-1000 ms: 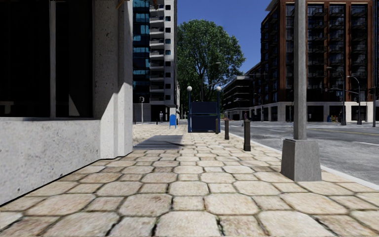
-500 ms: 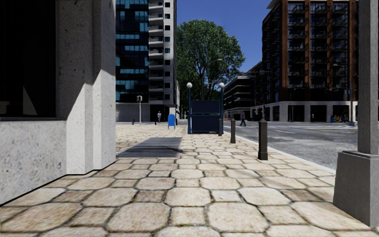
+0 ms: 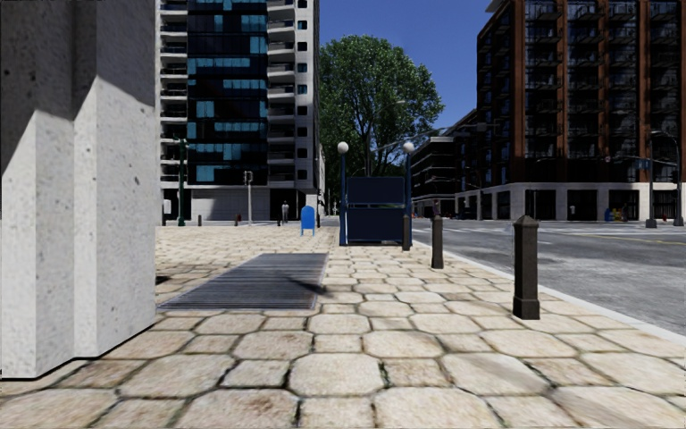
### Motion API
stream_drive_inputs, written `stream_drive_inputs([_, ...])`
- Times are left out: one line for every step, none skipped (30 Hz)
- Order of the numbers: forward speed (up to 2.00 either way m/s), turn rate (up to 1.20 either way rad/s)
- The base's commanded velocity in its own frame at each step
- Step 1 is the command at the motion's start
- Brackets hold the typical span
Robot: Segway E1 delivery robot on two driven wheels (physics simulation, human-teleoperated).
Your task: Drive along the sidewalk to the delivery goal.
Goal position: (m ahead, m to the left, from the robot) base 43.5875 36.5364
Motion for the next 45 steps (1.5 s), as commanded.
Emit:
stream_drive_inputs([2.0, 0.0])
stream_drive_inputs([2.0, 0.0])
stream_drive_inputs([2.0, 0.0])
stream_drive_inputs([2.0, 0.0])
stream_drive_inputs([2.0, 0.0])
stream_drive_inputs([2.0, 0.0])
stream_drive_inputs([2.0, 0.0])
stream_drive_inputs([2.0, 0.0])
stream_drive_inputs([2.0, 0.0])
stream_drive_inputs([2.0, 0.0])
stream_drive_inputs([2.0, 0.04])
stream_drive_inputs([2.0, 0.04])
stream_drive_inputs([2.0, 0.05])
stream_drive_inputs([2.0, 0.06])
stream_drive_inputs([2.0, 0.07])
stream_drive_inputs([2.0, 0.08])
stream_drive_inputs([2.0, 0.08])
stream_drive_inputs([2.0, 0.08])
stream_drive_inputs([2.0, 0.08])
stream_drive_inputs([2.0, 0.08])
stream_drive_inputs([2.0, 0.18])
stream_drive_inputs([2.0, 0.37])
stream_drive_inputs([2.0, 0.37])
stream_drive_inputs([2.0, 0.48])
stream_drive_inputs([2.0, 0.55])
stream_drive_inputs([2.0, 0.66])
stream_drive_inputs([2.0, 0.71])
stream_drive_inputs([2.0, 0.72])
stream_drive_inputs([2.0, 0.72])
stream_drive_inputs([2.0, 0.72])
stream_drive_inputs([2.0, 0.72])
stream_drive_inputs([2.0, 0.72])
stream_drive_inputs([2.0, 0.72])
stream_drive_inputs([2.0, 0.72])
stream_drive_inputs([2.0, 0.64])
stream_drive_inputs([2.0, 0.33])
stream_drive_inputs([2.0, 0.2])
stream_drive_inputs([2.0, 0.11])
stream_drive_inputs([2.0, 0.11])
stream_drive_inputs([2.0, 0.06])
stream_drive_inputs([2.0, 0.03])
stream_drive_inputs([2.0, 0.03])
stream_drive_inputs([2.0, 0.02])
stream_drive_inputs([2.0, 0.02])
stream_drive_inputs([2.0, 0.0])
